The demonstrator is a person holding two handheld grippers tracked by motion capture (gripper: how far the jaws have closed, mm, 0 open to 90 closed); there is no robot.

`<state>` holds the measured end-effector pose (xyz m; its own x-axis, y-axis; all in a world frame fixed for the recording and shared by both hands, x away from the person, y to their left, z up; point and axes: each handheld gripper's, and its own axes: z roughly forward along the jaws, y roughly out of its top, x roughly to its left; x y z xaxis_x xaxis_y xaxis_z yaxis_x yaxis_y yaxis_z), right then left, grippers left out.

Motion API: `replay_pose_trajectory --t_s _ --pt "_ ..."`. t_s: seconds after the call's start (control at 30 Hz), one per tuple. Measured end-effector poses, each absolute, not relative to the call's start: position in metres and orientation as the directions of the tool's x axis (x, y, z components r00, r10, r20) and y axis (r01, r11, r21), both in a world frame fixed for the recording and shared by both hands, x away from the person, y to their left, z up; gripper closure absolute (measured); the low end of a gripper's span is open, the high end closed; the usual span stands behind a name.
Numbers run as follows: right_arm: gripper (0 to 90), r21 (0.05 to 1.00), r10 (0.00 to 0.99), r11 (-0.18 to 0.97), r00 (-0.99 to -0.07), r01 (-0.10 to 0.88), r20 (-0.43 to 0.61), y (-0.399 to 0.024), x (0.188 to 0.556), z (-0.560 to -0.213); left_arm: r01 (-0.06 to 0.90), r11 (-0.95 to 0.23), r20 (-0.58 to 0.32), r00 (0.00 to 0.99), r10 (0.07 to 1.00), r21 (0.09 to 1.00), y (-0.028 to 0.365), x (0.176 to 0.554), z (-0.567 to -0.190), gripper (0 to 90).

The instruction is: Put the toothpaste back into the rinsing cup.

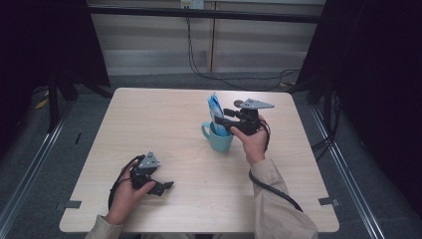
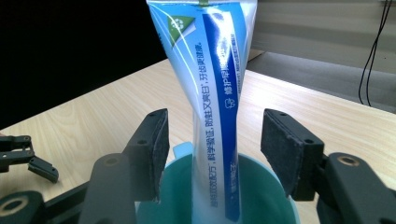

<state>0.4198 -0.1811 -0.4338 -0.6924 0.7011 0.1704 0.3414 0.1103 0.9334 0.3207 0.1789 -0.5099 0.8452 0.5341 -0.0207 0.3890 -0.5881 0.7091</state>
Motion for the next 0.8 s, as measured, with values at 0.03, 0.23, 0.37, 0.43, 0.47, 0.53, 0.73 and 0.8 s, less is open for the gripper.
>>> replay_pose_trajectory --t_s 0.03,0.23,0.37,0.43,0.47,0.53,0.73,0.8 --pt "41.0 0.933 0.704 0.119 -0.691 0.340 0.162 -0.182 0.419 -0.433 0.388 -0.589 -0.022 0.846 0.532 0.709 0.179 0.321 -0.510 6.5" --pt "34.6 0.930 0.711 0.127 -0.685 0.346 0.158 -0.184 0.415 -0.431 0.390 -0.587 -0.023 0.845 0.534 0.710 0.179 0.321 -0.510 6.4" --pt "30.0 0.925 0.722 0.140 -0.675 0.354 0.149 -0.187 0.413 -0.429 0.390 -0.586 -0.023 0.845 0.534 0.710 0.179 0.321 -0.510 6.4" --pt "28.8 0.924 0.724 0.143 -0.674 0.356 0.147 -0.189 0.413 -0.428 0.389 -0.587 -0.023 0.846 0.533 0.710 0.179 0.321 -0.510 6.4" --pt "28.0 0.923 0.727 0.145 -0.671 0.358 0.146 -0.189 0.412 -0.427 0.389 -0.587 -0.023 0.846 0.533 0.710 0.179 0.321 -0.510 6.4" --pt "25.9 0.920 0.729 0.143 -0.667 0.365 0.151 -0.191 0.411 -0.426 0.389 -0.587 -0.022 0.845 0.534 0.710 0.179 0.321 -0.510 6.4" --pt "23.4 0.914 0.741 0.151 -0.656 0.376 0.148 -0.197 0.407 -0.424 0.391 -0.586 -0.024 0.845 0.535 0.710 0.179 0.322 -0.510 6.4" --pt "22.6 0.914 0.741 0.145 -0.653 0.379 0.153 -0.199 0.405 -0.424 0.391 -0.586 -0.024 0.845 0.535 0.710 0.179 0.322 -0.510 6.4"
